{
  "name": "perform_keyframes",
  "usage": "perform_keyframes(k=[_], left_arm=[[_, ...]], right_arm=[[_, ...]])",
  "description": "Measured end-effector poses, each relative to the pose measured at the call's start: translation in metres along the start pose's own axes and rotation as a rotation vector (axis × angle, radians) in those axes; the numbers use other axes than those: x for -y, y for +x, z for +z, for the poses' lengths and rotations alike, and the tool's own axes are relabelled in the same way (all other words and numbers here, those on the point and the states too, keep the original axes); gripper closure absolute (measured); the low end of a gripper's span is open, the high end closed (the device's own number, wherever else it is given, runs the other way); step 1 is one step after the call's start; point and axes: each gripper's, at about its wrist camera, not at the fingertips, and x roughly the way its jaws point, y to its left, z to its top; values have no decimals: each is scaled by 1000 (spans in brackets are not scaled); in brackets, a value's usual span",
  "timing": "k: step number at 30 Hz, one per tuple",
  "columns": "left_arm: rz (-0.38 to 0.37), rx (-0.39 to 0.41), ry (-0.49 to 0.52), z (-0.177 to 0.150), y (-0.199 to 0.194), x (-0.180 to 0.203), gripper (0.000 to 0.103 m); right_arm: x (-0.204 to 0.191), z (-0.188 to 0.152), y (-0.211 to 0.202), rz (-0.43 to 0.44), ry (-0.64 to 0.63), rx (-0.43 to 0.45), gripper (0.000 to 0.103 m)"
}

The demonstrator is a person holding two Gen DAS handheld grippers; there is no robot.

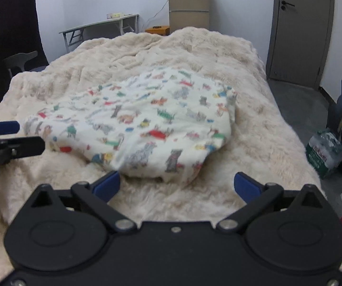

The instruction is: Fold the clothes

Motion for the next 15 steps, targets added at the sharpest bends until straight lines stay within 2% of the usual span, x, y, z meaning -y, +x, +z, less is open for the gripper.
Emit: perform_keyframes(k=[4, 15], left_arm=[[-10, -31, -14, -3, 7, -3, 0], [-7, -35, -6, -5, 10, -3, 0]], right_arm=[[-5, -5, 1, -11, -12, 3, 0], [-5, -5, 1, -14, -14, 8, 0]])
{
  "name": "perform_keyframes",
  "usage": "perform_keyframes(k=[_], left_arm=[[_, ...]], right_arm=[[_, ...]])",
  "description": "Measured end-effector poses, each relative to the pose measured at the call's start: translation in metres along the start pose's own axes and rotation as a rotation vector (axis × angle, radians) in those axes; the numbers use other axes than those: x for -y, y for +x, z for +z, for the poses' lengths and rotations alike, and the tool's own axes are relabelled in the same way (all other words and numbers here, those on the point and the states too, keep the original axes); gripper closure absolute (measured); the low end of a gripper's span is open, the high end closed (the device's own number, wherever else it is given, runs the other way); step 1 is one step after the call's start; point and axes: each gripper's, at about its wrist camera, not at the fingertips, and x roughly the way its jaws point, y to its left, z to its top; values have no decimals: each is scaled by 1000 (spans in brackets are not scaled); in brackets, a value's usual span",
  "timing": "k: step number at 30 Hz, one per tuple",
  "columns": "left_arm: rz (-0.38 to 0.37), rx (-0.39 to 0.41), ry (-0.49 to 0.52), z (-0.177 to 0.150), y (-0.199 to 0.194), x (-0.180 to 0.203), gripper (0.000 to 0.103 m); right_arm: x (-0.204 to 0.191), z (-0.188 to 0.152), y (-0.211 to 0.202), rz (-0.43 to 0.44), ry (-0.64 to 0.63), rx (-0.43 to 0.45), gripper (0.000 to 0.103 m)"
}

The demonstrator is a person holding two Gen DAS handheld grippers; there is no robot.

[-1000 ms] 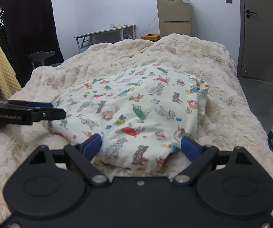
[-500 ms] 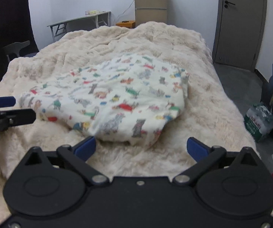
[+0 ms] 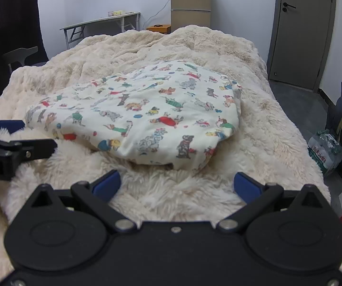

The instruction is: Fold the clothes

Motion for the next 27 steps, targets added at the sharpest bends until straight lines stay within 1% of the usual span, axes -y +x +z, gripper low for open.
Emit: perform_keyframes(k=[27], left_arm=[[0, -14, 14, -2, 1, 1, 0]], right_arm=[[-5, -2, -2, 1, -22, 6, 0]])
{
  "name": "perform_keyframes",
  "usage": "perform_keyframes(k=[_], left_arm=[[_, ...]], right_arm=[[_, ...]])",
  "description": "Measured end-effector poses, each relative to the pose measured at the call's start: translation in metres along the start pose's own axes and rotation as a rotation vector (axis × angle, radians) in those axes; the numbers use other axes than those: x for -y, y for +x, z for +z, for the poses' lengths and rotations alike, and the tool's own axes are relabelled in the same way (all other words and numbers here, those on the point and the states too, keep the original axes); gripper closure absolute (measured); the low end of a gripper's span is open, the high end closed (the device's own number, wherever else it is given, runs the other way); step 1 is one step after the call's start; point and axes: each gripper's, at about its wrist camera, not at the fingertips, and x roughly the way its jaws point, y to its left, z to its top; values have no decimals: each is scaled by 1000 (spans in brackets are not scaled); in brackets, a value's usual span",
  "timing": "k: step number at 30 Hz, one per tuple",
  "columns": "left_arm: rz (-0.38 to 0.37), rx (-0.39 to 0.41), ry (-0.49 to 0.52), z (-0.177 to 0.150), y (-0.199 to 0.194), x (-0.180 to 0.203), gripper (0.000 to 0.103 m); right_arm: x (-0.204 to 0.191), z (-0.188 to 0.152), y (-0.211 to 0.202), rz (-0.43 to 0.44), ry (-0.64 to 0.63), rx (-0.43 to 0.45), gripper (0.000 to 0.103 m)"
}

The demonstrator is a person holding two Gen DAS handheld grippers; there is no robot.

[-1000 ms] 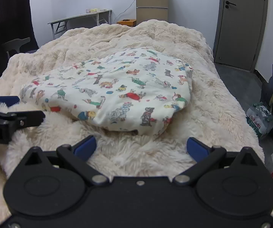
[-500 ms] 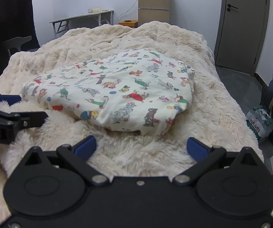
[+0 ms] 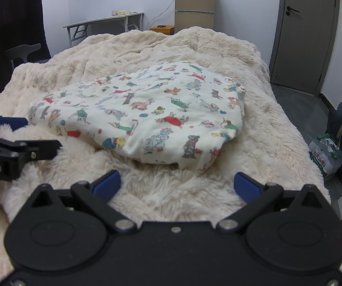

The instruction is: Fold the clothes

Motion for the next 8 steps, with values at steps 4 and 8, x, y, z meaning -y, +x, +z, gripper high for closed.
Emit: perform_keyframes(k=[4, 8], left_arm=[[-1, -6, 19, -1, 1, 2, 0], [-3, -12, 18, -1, 2, 2, 0]], right_arm=[[-1, 0, 1, 1, -2, -2, 0], [-1, 0, 0, 1, -3, -2, 0]])
